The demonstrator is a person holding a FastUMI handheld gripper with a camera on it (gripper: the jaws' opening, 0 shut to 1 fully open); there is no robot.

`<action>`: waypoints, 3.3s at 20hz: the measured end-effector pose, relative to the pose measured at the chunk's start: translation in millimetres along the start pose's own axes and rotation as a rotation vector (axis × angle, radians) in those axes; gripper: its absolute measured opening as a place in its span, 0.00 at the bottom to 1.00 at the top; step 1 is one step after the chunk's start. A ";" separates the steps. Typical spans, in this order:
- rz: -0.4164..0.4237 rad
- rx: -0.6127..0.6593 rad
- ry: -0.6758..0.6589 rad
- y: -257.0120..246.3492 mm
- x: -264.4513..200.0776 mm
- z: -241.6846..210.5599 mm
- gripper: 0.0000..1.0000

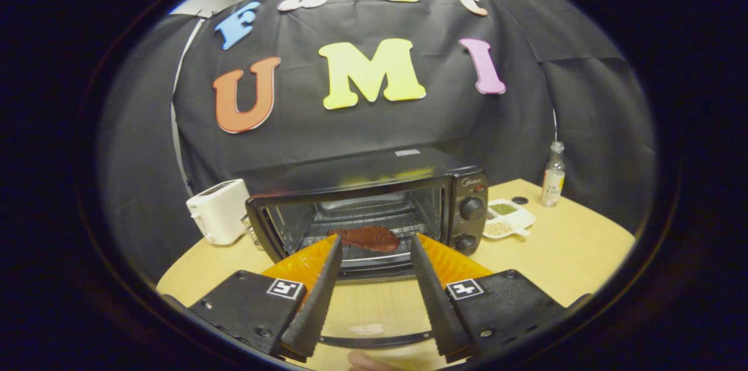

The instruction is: Open the toaster oven, put the food inside, and close the toaster oven door.

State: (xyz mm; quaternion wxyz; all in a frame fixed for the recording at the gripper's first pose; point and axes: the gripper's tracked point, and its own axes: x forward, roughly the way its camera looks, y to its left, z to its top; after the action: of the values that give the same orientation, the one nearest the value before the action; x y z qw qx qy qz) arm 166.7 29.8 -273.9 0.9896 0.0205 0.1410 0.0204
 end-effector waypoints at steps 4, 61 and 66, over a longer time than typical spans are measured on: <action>0.019 -0.055 -0.010 1.3 -49.9 0.7 0.98; 0.040 -0.033 0.088 13.5 9.1 -14.9 1.00; 0.022 -0.057 0.042 3.9 34.5 27.8 1.00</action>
State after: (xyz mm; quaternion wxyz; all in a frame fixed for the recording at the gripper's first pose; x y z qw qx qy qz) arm 207.5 34.3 -256.7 0.9863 -0.0066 0.1608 0.0355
